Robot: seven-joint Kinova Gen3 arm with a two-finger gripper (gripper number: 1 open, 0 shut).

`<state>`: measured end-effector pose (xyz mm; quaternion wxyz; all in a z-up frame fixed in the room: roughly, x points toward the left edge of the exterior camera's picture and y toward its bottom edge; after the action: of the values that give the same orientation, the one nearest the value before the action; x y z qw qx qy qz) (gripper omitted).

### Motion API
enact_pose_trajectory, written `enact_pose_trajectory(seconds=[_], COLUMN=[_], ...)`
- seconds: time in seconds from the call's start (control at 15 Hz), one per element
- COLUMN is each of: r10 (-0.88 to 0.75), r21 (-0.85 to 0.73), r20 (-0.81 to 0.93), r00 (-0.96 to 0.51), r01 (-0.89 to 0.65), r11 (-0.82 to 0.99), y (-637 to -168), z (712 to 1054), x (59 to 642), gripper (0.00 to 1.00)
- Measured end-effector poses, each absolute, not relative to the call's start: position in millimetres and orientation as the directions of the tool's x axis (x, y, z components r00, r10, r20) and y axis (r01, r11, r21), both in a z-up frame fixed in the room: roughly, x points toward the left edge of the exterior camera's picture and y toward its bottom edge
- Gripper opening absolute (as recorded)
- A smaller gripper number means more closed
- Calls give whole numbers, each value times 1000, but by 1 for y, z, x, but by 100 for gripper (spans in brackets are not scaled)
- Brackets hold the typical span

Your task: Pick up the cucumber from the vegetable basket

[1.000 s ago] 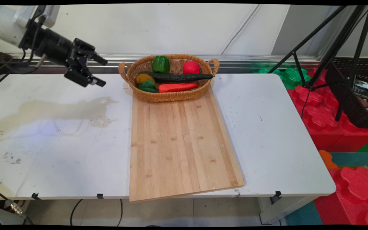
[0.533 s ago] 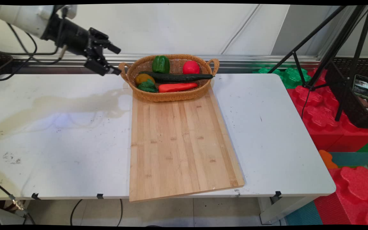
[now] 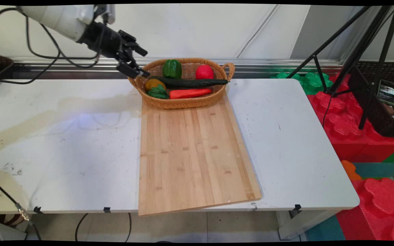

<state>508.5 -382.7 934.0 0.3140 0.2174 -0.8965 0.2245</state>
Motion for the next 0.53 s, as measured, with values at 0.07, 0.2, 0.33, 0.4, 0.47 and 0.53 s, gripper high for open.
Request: enact_pose_trajectory(seconds=[0.07, 0.2, 0.33, 0.4, 0.47, 0.53], r10=[-253, -262, -267, -268, -266, -259], r21=[-265, -264, -264, -265, -268, -276], r20=[657, 648, 638, 634, 626, 615], r00=[-711, -716, -722, -726, -733, -745], r01=[-531, -533, -531, -529, -523, -511], r11=[804, 804, 805, 806, 809, 814], y=[-389, -404, -415, -420, -427, -437], z=[929, 919, 910, 907, 902, 896], x=[504, 494, 485, 482, 478, 471], gripper=[100, 100, 100, 100, 100, 100])
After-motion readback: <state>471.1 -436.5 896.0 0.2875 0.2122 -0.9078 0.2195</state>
